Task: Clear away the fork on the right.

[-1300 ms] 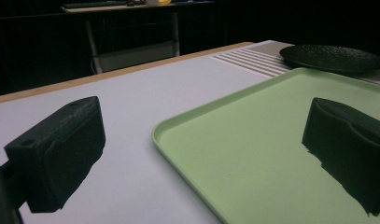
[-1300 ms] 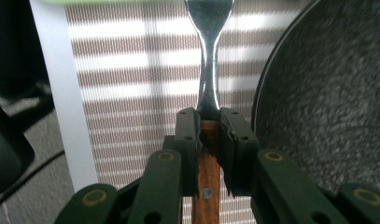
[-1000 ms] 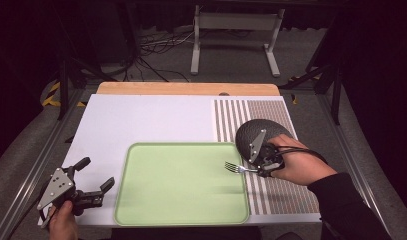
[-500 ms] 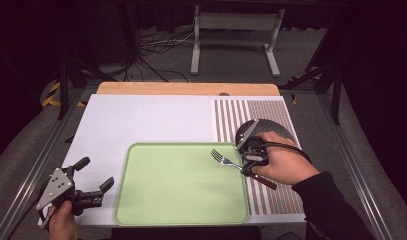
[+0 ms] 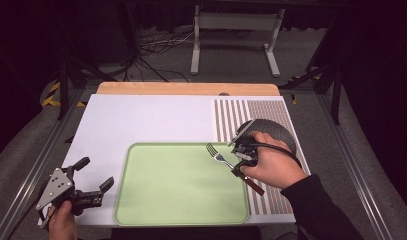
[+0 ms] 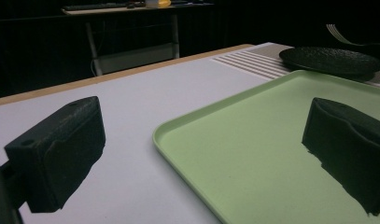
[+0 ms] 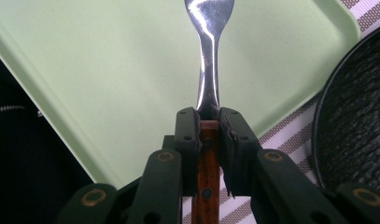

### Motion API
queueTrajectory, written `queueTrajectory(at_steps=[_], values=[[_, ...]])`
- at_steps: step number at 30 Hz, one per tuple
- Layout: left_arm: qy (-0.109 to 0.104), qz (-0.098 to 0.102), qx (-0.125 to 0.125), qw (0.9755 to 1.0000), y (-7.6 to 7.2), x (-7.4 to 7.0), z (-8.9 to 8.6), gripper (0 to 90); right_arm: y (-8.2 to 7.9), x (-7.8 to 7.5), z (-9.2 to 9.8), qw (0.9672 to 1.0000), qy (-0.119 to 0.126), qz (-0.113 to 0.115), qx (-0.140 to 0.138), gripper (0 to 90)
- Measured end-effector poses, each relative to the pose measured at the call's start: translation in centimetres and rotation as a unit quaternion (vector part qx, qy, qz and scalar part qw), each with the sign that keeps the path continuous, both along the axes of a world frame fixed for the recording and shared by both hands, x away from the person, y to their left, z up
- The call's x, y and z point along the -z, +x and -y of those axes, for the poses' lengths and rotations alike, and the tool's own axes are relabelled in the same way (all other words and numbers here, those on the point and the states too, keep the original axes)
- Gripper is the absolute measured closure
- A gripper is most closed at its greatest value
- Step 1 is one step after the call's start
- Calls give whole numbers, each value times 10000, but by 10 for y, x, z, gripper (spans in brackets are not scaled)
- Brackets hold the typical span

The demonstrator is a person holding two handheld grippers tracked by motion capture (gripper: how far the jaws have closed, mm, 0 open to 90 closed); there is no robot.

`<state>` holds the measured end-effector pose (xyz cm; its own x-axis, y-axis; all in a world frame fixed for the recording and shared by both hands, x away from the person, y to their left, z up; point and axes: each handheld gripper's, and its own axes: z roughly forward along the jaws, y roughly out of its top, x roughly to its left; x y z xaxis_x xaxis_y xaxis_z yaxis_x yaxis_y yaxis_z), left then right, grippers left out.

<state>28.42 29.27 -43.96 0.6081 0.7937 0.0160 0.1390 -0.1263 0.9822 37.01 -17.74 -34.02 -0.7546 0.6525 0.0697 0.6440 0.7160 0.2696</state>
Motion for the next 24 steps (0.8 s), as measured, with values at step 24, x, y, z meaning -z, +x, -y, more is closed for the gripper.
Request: queueTrajectory(at_steps=[24], values=[[-22,3,-4,10000,0,0,0,0,7,15,-24,9937,145,-99,1111,780]])
